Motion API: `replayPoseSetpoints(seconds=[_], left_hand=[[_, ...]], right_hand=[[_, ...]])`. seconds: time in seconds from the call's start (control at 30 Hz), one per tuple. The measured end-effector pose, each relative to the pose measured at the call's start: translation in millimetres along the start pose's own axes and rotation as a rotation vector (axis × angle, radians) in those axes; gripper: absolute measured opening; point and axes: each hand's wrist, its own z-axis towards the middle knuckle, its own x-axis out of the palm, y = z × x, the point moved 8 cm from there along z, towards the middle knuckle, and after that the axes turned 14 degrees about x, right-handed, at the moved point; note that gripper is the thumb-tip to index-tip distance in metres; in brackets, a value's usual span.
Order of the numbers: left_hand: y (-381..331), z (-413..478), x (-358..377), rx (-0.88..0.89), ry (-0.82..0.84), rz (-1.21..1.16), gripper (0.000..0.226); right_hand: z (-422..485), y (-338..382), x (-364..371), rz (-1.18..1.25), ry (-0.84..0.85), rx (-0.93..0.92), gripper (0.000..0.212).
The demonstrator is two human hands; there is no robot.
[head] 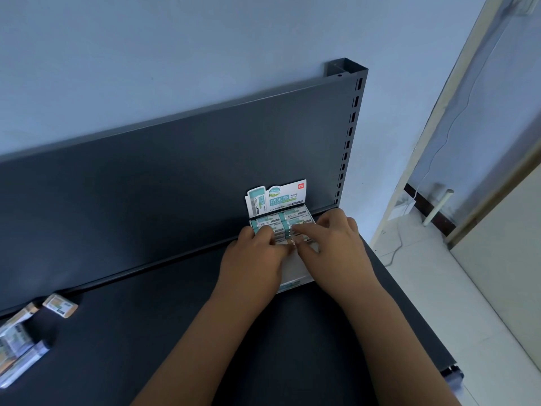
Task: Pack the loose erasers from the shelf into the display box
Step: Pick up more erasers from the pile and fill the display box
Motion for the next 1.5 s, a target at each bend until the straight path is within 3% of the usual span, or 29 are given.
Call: replayPoseSetpoints(seconds=[0.23,0.57,0.67,0.83,1.07,1.33,1.5], left_hand=[[3.8,-2.9,0.9,-0.012,-0.078,-0.029,0.031],[14.4,-9.9,-5.7,-0.082,-0.094,-0.253,0.033],[15.1,-19.0,-16.4,-0.15,-0.208,-0.319,0.02],[14.1,-34.1,-49.3,-0.229,-0.409,-0.34,0.018],[20.7,-54.8,-58.7,-0.297,-0.262,-0.137,0.045],[41.3,-118.8,-50.5,-0.401,-0.106,-0.031,0.047],[51.6,-149.8,-61.1,-0.445,-0.136,-0.012,0.058]], right_hand=[[1.9,-10.9,-5.6,-0.017,-0.013,0.059,0.016],[0.4,-16.2,-2.3,-0.107,0.052,0.062,0.023],[-2.5,-17.2,-3.7,-0.103,0.09,0.076,0.025],[-9.9,-5.3,-23.4,0.008,0.055,0.073,0.029],[-42.3,44.7,-36.6,0.139,0.091,-0.098,0.044],[-78.4,77.7,-3.6,0.209,0.175,-0.163,0.05],[-107.3,100.3,11.5,0.234,0.218,-0.207,0.049]])
